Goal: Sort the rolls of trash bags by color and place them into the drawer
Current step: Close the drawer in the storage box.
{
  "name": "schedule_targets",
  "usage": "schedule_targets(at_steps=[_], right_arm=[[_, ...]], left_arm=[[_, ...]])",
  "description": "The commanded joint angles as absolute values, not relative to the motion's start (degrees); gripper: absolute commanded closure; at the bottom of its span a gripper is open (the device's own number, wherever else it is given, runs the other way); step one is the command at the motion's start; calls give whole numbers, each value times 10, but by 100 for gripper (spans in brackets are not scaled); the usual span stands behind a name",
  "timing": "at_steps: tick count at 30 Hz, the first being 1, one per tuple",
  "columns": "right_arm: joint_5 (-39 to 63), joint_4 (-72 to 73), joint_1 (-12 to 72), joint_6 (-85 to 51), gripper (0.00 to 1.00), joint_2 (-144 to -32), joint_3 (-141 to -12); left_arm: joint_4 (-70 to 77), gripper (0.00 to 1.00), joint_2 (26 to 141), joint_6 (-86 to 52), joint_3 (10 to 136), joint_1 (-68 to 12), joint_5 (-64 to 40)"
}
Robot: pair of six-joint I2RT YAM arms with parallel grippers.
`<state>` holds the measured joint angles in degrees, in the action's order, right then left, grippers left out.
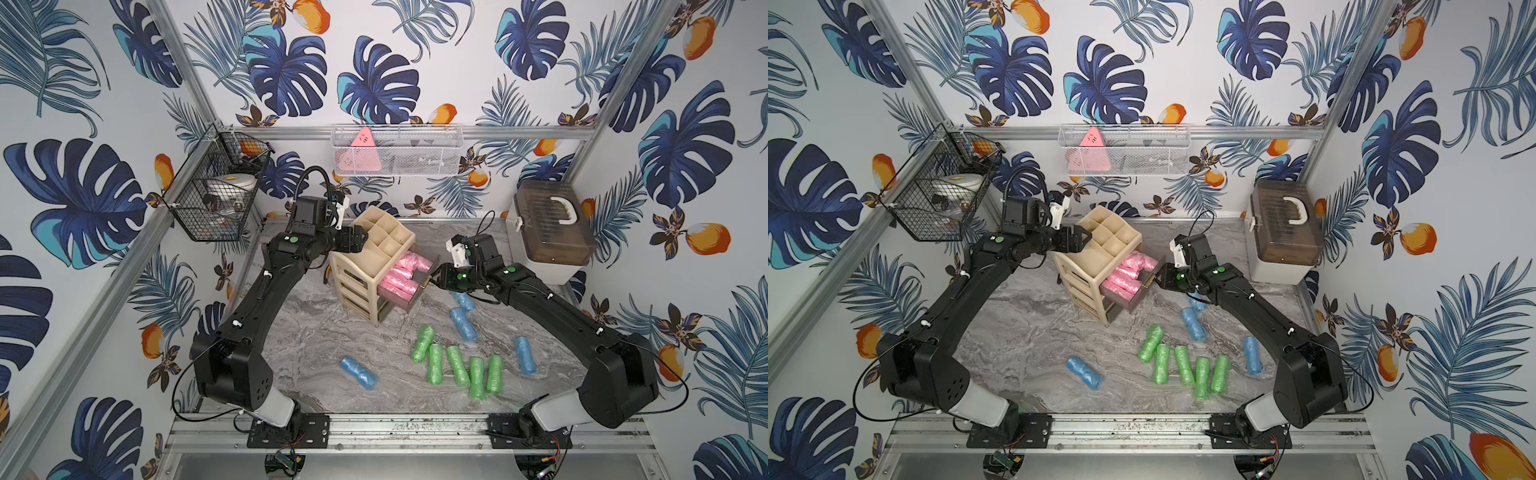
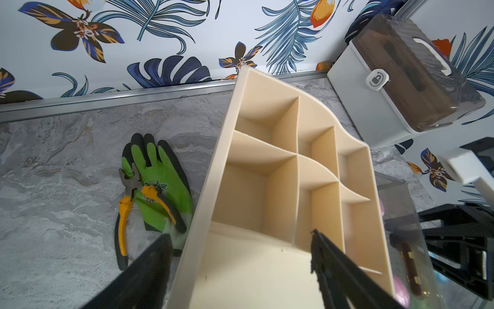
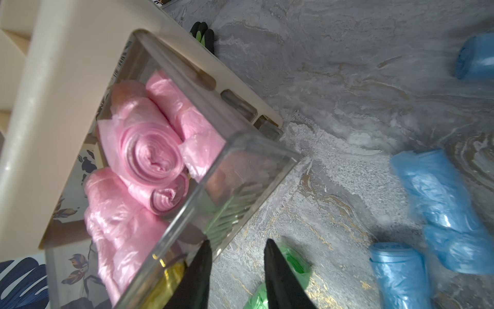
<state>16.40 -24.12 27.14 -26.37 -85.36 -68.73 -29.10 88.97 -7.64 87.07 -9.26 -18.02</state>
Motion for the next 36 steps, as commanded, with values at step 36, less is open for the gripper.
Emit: schedule_targets(at_steps=[36], right_arm=[[198, -153, 319, -350, 65, -1013, -827]], left_arm=[[-279, 18, 888, -92, 856, -93, -252]])
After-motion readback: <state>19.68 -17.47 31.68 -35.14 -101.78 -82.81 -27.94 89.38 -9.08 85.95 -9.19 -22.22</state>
